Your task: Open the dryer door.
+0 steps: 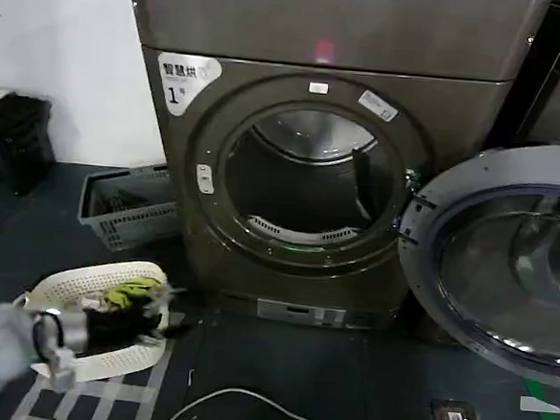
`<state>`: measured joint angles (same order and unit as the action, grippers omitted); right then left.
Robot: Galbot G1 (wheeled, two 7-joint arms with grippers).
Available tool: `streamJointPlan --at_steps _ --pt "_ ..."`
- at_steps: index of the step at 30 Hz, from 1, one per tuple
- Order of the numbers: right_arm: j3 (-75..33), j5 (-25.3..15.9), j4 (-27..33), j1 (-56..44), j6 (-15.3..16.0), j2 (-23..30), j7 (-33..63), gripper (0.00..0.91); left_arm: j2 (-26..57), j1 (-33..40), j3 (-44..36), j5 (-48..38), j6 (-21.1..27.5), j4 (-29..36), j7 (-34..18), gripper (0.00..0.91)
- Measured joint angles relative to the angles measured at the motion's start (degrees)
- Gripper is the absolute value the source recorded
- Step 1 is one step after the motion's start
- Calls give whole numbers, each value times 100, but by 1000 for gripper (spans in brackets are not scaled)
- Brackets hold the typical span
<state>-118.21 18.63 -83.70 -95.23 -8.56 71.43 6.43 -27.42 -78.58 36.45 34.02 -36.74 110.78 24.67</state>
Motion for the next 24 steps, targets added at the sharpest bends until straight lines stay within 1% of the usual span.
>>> streamJointPlan --at_steps 4,6,7,10,16,19,24 --pt "64 31 49 1 -17 -8 -10 907 232 -182 526 1365 -782 -333 -127 907" --pt "94 36 72 9 -14 -9 -12 907 306 -209 711 2018 -1059 -424 -237 907" --pt "109 44 82 13 -14 -9 -13 907 350 -206 803 2423 -1074 -478 -287 907" --pt "161 59 101 36 -12 0 -15 907 463 -180 903 3276 -1066 -591 -424 907" --pt "203 49 131 53 -87 57 -28 907 692 -57 733 4550 -1064 -670 -561 907" --pt "217 46 124 57 -140 102 -55 907 709 176 450 4974 -1064 -702 -555 907" --pt "254 100 100 83 -184 145 -80 907 668 679 -8 5423 -1057 -777 -516 907"
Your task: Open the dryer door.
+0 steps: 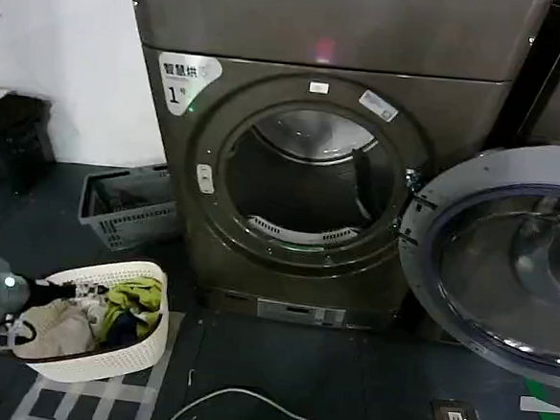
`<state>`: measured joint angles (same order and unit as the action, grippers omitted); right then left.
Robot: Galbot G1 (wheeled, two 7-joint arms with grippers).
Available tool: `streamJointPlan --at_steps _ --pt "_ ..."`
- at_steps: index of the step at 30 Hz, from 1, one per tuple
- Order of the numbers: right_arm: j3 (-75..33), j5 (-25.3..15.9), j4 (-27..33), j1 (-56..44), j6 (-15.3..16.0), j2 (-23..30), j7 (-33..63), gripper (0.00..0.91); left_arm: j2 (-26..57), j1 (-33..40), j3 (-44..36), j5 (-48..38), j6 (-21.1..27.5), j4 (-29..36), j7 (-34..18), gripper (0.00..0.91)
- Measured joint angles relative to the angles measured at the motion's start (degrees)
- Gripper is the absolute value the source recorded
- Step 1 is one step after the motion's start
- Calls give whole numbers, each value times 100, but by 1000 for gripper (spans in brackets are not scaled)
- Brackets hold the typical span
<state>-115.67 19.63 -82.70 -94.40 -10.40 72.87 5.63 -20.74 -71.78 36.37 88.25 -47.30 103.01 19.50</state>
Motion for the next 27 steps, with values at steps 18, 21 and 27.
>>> streamJointPlan --at_steps 18,21,27 --pt "-240 -54 224 -90 60 -5 603 907 -31 310 -361 137 7 -420 122 907" --pt "-359 -47 310 -142 60 -15 682 907 -36 306 -370 154 8 -490 125 907" --pt "-627 -56 474 -243 -175 47 693 907 -84 341 -411 195 10 -627 171 907"
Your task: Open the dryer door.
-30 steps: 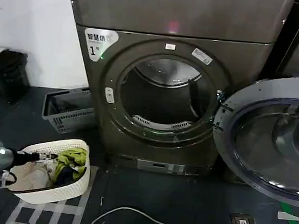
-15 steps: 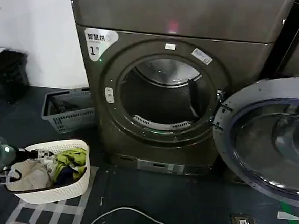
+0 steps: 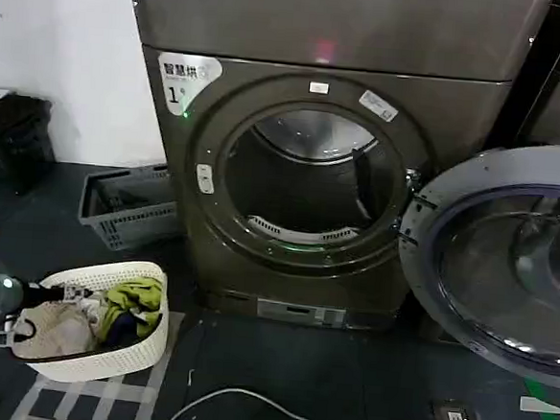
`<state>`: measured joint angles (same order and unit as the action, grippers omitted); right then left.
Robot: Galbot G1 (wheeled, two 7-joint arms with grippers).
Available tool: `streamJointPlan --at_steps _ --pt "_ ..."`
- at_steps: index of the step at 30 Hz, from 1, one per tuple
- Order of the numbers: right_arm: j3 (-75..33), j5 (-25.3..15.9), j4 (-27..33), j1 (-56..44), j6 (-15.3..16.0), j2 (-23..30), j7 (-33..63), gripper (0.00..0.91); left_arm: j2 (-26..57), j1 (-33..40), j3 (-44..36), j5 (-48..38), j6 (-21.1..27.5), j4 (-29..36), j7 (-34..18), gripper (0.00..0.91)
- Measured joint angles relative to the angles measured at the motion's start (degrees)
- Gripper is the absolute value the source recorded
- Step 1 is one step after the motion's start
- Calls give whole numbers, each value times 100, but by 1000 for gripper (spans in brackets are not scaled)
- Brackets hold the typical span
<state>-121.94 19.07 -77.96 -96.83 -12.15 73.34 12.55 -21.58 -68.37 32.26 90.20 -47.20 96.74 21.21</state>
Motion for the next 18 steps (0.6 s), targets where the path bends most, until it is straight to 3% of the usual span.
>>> streamJointPlan --at_steps 18 --pt "-389 75 408 -131 -246 128 -104 907 -54 -3 -40 -62 2 -190 13 907"
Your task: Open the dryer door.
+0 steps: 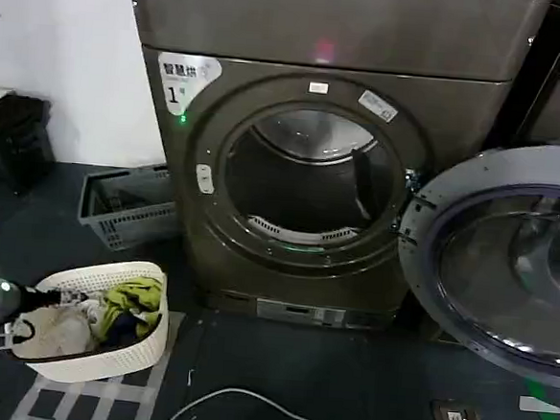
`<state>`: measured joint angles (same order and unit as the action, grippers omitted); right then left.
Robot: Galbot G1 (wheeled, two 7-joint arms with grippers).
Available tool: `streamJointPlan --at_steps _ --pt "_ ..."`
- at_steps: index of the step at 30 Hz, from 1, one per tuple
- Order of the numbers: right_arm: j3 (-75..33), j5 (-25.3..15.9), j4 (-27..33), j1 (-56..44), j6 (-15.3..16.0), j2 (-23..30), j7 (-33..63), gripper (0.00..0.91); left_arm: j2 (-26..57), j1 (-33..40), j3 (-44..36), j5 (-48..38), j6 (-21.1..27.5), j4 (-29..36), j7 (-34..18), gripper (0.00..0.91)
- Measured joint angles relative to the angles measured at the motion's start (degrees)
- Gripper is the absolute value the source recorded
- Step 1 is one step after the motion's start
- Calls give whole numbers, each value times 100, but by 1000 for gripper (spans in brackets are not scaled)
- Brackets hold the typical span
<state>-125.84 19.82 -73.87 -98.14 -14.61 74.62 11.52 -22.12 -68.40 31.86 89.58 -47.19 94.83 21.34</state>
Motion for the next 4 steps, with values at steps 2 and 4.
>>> streamJointPlan --at_steps 2,4 --pt "15 -8 -6 0 -5 11 -9 907 4 -4 8 3 0 0 0 907" --pt "20 -9 -7 0 -9 12 -18 907 18 -30 15 2 -1 -2 0 907"
